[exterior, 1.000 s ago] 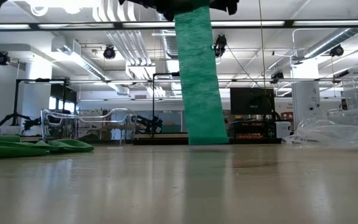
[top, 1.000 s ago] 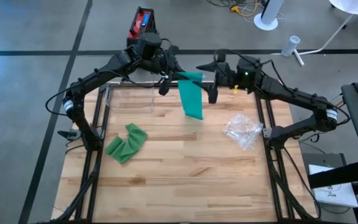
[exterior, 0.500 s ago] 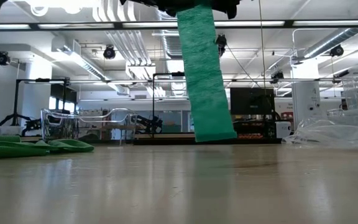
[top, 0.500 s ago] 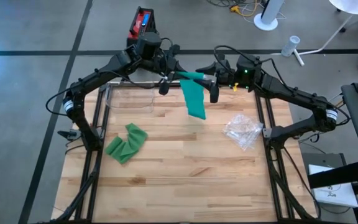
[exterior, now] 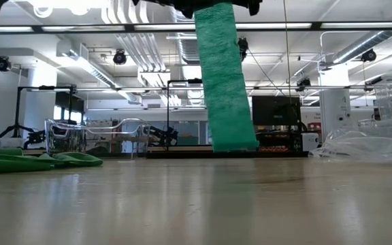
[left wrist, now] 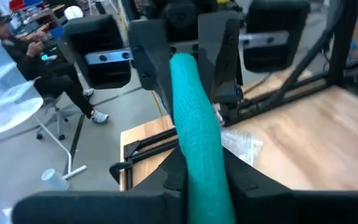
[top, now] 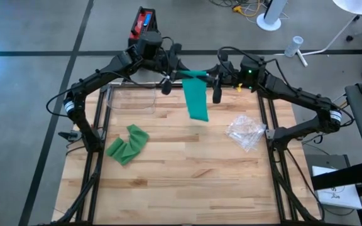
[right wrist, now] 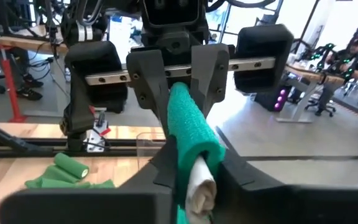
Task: Roll bandage
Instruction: Roll the blue bandage
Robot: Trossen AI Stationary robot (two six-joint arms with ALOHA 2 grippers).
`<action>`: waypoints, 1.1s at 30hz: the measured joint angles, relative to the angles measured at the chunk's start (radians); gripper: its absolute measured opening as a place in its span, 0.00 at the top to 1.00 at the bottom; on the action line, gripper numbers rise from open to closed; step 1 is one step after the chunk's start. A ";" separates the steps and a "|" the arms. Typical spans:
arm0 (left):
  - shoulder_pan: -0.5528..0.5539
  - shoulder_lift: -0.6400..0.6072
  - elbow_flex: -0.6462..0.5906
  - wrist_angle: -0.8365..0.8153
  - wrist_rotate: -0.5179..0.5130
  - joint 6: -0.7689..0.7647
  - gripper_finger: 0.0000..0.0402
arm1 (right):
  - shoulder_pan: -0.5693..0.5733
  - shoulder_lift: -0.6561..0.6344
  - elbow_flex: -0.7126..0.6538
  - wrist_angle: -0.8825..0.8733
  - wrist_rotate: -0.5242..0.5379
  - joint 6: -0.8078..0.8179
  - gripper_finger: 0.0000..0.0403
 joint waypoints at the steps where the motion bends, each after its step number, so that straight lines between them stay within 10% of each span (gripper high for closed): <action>1: 0.000 0.000 0.000 0.013 0.002 -0.019 0.87 | 0.000 -0.001 0.001 0.002 0.001 -0.004 0.93; 17: 0.050 -0.001 -0.041 0.096 0.108 -0.095 0.52 | -0.001 -0.007 -0.093 0.199 0.008 -0.021 0.96; 33: 0.053 -0.010 -0.048 0.115 0.020 -0.031 0.50 | -0.001 -0.015 -0.144 0.396 0.011 -0.018 0.97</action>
